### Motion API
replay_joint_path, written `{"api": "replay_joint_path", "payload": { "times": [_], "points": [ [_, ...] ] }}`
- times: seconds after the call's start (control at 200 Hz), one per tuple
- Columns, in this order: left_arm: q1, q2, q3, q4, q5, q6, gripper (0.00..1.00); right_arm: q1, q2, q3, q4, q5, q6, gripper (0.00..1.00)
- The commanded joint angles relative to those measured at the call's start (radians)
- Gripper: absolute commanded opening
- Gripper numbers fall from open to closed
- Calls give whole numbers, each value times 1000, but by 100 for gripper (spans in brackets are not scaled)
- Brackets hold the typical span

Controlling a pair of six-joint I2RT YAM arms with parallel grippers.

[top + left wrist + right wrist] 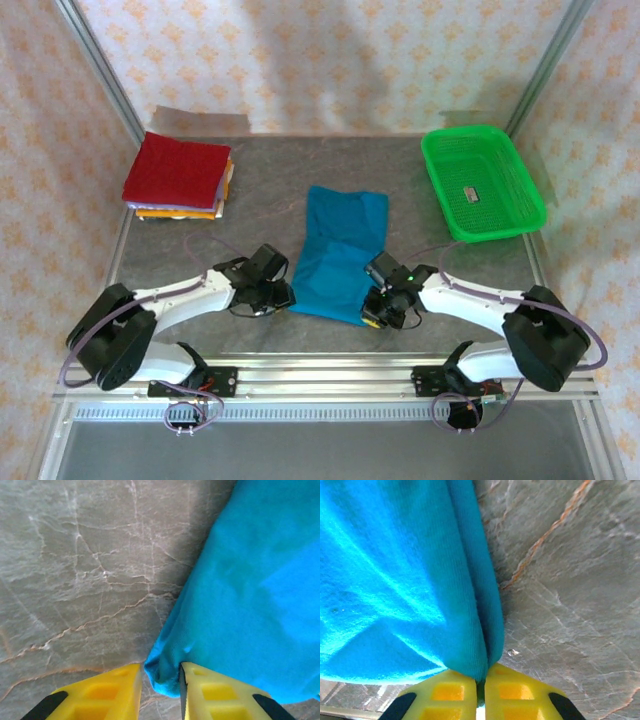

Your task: Fold and stack the t-shirts

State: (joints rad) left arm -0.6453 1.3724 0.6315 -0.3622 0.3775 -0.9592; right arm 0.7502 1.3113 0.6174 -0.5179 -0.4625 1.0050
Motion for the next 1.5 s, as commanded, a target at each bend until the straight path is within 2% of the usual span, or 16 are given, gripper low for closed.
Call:
{"api": "replay_joint_path", "payload": {
  "times": [0.0,0.165,0.365,0.566,0.706,0.841,0.991,1.161,1.286,1.376,1.492],
  "points": [
    [6,38,34,64,25,17,23,-11,-26,-5,-46,38,-17,8],
    [-16,48,27,105,50,-18,0,-11,-45,-10,-82,25,-22,7],
    [-58,-73,-15,-16,57,-55,0,7,-100,-2,-212,-7,-29,6],
    [-124,-184,-70,-64,100,-137,0,107,-171,15,-324,-21,31,5],
    [-220,-207,-30,-74,95,-213,0,142,-244,68,-394,-14,79,5],
    [-313,-230,44,-151,54,-277,0,149,-314,121,-464,-8,109,4],
    [-365,-267,104,-205,22,-333,0,149,-374,157,-530,-4,126,4],
    [-350,-266,211,-301,3,-302,0,125,-405,232,-574,51,112,4],
    [-284,-230,270,-300,43,-257,0,25,-397,308,-608,67,41,4],
    [-227,-196,342,-346,71,-201,0,-62,-381,354,-613,26,-20,3],
    [-182,-158,416,-394,101,-144,0,-126,-334,401,-626,-11,-88,4]
  ]
}}
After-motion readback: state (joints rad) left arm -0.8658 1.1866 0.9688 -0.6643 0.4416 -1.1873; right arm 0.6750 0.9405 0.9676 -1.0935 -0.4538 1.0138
